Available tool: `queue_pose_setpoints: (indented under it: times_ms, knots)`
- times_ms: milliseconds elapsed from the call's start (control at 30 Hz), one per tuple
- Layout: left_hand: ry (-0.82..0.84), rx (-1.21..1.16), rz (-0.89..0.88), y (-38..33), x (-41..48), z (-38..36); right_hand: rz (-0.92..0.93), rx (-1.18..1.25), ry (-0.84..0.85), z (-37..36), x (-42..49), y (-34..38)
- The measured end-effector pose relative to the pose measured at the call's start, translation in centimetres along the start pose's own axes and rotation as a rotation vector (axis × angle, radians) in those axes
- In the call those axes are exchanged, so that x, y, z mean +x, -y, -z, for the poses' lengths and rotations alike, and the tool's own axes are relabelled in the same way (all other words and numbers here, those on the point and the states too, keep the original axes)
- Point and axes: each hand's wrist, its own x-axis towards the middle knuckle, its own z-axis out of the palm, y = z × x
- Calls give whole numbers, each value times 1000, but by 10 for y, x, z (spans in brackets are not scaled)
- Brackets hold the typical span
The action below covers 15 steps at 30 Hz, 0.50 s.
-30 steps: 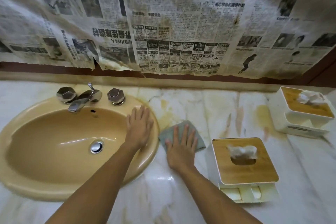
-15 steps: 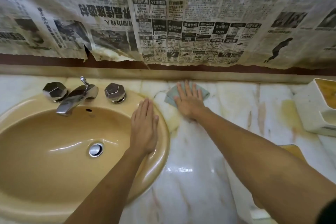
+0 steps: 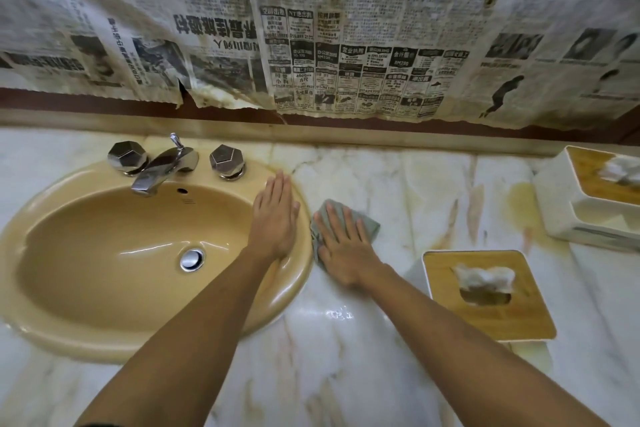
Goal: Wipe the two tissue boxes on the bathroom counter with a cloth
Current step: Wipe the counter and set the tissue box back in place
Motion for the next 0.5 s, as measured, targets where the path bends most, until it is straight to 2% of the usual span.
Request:
queue_pose_setpoints:
  times_ms: [167,267,433,500]
  knots:
    - [190,19,53,-8,8,18,18,-31,24,-14,-41,5]
    - [278,-85,43,-15,7,27,26,-47,75,-9,-54,3]
    - [204,-289,-27,-21,-28,29,68,-56,211,13,-55,0]
    - [193,-268,-36,-23,-44,30,100,-84,156,25,-55,-1]
